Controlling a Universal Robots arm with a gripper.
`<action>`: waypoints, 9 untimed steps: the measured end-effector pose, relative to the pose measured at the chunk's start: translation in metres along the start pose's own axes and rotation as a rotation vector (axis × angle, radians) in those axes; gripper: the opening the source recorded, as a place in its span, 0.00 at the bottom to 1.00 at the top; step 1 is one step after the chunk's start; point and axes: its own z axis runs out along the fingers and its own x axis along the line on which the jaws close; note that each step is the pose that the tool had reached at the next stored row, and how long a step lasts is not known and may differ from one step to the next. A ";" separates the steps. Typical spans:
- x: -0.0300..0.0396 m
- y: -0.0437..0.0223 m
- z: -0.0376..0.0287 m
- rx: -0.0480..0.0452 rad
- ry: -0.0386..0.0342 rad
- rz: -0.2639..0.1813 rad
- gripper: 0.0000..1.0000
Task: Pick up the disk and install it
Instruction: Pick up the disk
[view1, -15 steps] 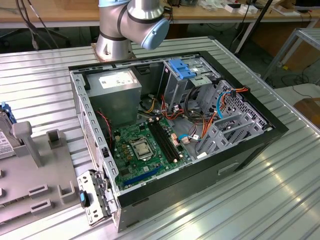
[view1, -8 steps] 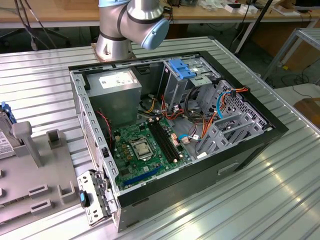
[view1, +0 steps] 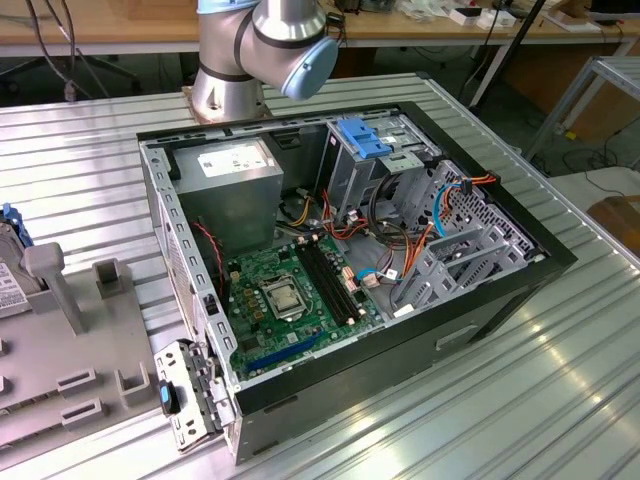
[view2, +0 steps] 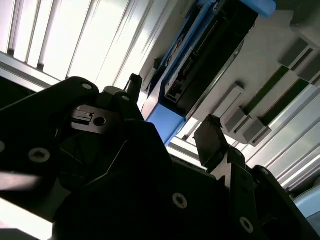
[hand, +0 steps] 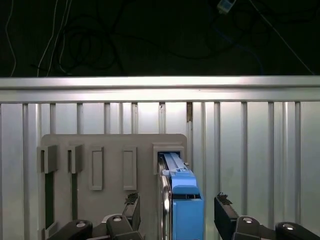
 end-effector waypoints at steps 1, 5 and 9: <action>0.0000 0.0001 0.0023 -0.0001 0.0004 0.000 0.69; 0.0000 0.0001 0.0024 -0.0002 0.0005 0.000 0.61; -0.0039 0.0003 0.0030 -0.0002 0.0005 0.000 0.55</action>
